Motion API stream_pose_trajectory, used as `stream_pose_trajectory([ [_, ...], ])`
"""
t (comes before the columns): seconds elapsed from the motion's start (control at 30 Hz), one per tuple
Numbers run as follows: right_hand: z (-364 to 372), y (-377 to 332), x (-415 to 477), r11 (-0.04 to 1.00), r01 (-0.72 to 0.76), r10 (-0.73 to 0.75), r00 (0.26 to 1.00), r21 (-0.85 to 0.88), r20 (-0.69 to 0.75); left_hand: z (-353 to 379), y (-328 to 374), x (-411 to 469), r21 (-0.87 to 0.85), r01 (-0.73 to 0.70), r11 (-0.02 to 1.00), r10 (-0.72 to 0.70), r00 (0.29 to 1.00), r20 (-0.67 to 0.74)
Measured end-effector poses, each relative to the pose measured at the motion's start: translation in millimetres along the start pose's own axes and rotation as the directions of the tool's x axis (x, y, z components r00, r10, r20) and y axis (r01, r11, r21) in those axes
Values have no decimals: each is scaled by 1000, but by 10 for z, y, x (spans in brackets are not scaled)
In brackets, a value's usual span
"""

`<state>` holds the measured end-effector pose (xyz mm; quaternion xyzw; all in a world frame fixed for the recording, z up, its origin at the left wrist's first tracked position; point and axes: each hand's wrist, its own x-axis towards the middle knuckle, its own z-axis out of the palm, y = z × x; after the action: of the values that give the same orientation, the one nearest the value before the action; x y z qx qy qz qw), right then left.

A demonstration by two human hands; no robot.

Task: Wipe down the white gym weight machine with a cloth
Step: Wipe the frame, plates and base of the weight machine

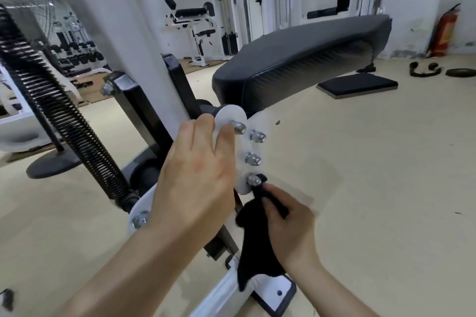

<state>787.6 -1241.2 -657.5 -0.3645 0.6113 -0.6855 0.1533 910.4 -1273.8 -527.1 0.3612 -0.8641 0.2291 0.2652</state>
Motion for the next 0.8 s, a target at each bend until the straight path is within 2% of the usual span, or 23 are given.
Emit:
stream_pose_trajectory([
  [0.1,35,-283,235,981,176,-161,972,80,-170,-21,-6,-17,30,-10,999,9,1000,7],
  [0.17,138,-440,290,967,246,-235,962,69,-142,-33,-2,-42,63,-31,998,30,999,18],
  [0.37,40,-244,28,988,151,-152,988,-37,-18,-28,-4,-152,174,-75,982,58,993,101],
  [0.5,-154,-294,135,951,-1,65,979,-310,194,-83,-13,-162,170,-105,980,86,990,115],
  [0.53,-180,-301,76,940,-8,83,975,-341,205,-94,-30,-175,156,-113,981,96,989,114],
  [0.57,-188,-362,19,947,52,1,986,-316,164,-111,-61,-185,143,-119,983,105,989,102],
  [0.6,-176,-469,-13,953,177,-164,984,-247,71,-130,-107,-195,135,-131,982,122,989,78],
  [0.63,-127,-568,-20,912,344,-358,933,-224,-24,-146,-157,-206,134,-147,980,140,988,58],
  [0.67,-54,-616,24,827,502,-529,848,-254,-45,-158,-209,-221,146,-164,976,159,986,44],
  [0.7,48,-619,67,740,606,-630,777,-293,16,-170,-261,-253,157,-181,971,179,983,31],
  [0.73,160,-595,58,697,642,-651,753,-319,93,-186,-319,-298,154,-187,970,187,982,15],
  [0.8,344,-483,-106,729,613,-583,789,-304,193,-243,-428,-408,77,-123,989,125,992,-23],
])
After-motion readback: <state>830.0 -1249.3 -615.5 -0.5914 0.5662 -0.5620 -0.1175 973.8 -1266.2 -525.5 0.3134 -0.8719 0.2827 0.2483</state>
